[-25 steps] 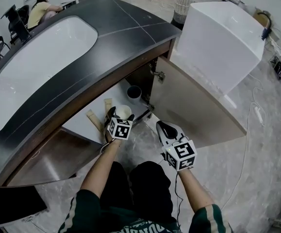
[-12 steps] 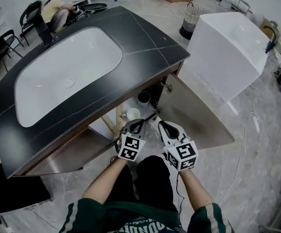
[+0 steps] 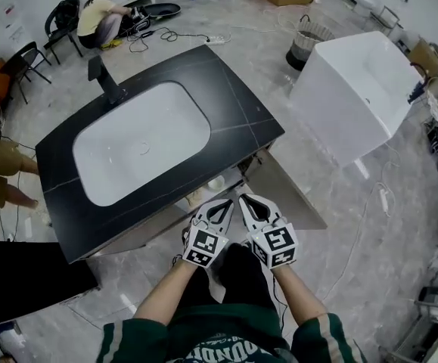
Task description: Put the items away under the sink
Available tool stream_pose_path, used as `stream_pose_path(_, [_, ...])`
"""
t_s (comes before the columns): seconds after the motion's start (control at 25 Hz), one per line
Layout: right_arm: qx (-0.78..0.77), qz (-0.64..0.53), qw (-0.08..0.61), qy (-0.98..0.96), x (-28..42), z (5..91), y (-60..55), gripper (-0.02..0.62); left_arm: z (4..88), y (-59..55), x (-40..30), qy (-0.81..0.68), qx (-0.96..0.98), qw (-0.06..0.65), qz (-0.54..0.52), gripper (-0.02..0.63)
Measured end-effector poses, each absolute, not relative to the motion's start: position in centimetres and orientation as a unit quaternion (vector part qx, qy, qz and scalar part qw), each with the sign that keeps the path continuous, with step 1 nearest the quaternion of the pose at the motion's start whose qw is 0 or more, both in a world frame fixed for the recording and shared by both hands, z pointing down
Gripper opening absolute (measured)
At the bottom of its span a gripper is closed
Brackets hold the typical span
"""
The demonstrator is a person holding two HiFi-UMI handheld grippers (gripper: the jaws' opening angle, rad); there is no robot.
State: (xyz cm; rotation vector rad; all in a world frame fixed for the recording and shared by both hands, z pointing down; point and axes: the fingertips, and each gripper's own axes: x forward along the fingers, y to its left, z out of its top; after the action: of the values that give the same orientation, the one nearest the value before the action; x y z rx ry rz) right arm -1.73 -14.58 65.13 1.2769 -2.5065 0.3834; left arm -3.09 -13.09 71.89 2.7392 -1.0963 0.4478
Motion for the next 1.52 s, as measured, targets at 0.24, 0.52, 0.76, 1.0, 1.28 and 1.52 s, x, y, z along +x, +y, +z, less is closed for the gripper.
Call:
stream_pose_path(0.24, [0.428,0.145,0.141,-0.881,-4.7,52.4,-14.4,0.043,57.6,-14.3,-8.2,-0.433,0.885,0.104,0.134,0.009])
stream_pose_path(0.52, [0.393,0.159,0.146,-0.894,-8.4,42.5,-14.7,0.043,46.4,-15.6,-14.9,-0.510,0.842,0.120,0.130,0.009])
stream_pose_path(0.76, [0.355,0.135,0.130,-0.916,-12.0,38.2,-15.2,0.042,43.0,-16.0,-19.5,-0.554,0.813,0.119,0.135,0.009])
stream_pose_path(1.0, [0.324,0.121,0.127,-0.930,-13.9,37.1,-15.4,0.041,42.2,-15.7,-22.3,-0.588,0.790,0.125,0.126,0.009])
stream_pose_path(1.28, [0.305,0.120,0.132,-0.935,-14.5,36.8,-14.6,0.041,42.1,-14.4,-22.5,-0.595,0.782,0.130,0.133,0.009])
stream_pose_path(1.52, [0.296,0.122,0.136,-0.938,-14.2,36.6,-13.4,0.041,42.3,-13.1,-21.6,-0.590,0.783,0.139,0.140,0.009])
